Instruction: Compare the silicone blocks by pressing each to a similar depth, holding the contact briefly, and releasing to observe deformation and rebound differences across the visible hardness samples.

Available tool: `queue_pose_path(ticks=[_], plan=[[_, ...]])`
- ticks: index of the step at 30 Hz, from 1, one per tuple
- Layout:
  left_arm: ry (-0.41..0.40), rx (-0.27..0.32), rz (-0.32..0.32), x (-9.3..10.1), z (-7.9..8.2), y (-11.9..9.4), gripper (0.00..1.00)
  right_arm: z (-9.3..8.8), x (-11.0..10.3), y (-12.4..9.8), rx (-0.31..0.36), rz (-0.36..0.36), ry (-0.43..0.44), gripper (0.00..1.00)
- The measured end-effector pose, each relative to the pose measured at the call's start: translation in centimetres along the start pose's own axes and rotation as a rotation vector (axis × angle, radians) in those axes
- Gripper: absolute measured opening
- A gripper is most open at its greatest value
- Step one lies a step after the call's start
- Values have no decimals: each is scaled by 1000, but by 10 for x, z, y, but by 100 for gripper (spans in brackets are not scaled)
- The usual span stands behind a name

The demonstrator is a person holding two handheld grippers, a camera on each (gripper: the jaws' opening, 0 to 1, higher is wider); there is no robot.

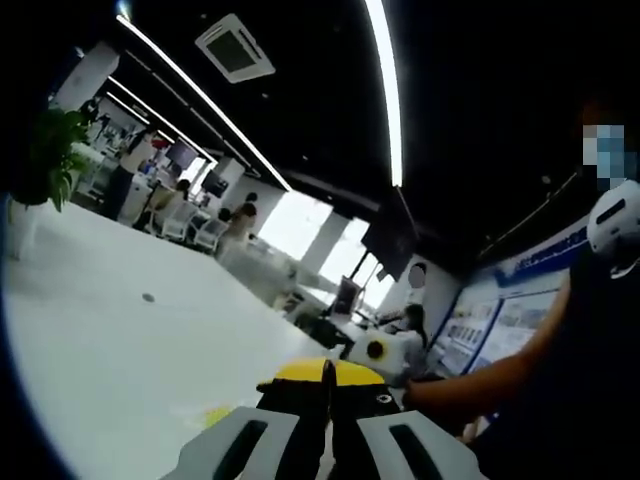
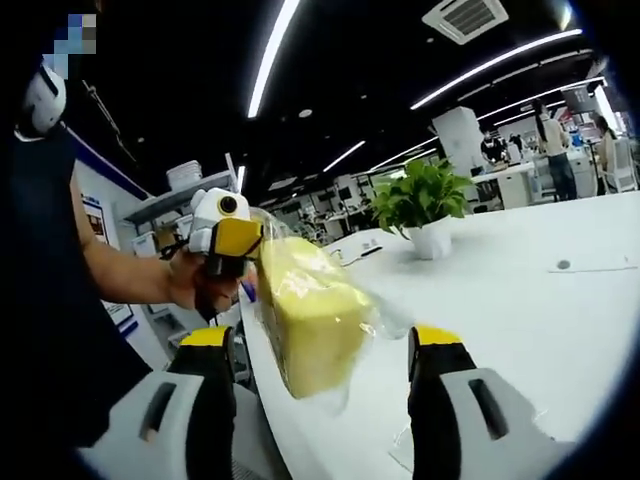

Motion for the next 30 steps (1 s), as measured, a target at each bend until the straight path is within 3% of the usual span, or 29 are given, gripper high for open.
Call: queue_pose_path(ticks=[9, 23, 30], plan=[[-4, 3, -10, 3, -1, 2, 0, -1, -2, 0, 10, 2, 7, 50], [-8, 5, -35, 9, 0, 7, 0, -3, -4, 1, 41, 3, 29, 46], [-8, -1, -38, 10, -1, 8, 0, -3, -7, 2, 62, 16, 42, 39]])
Point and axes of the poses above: the point that each gripper's makers call its tool centre point, and the gripper's own axes: y roughly forward along the fingers, x roughly to its right, z roughly out of its top, the point moved 7 cm from there along -y, roughly backward along the fingers, and after that the axes turned 10 degrees about -y, right-handed, at the moved point
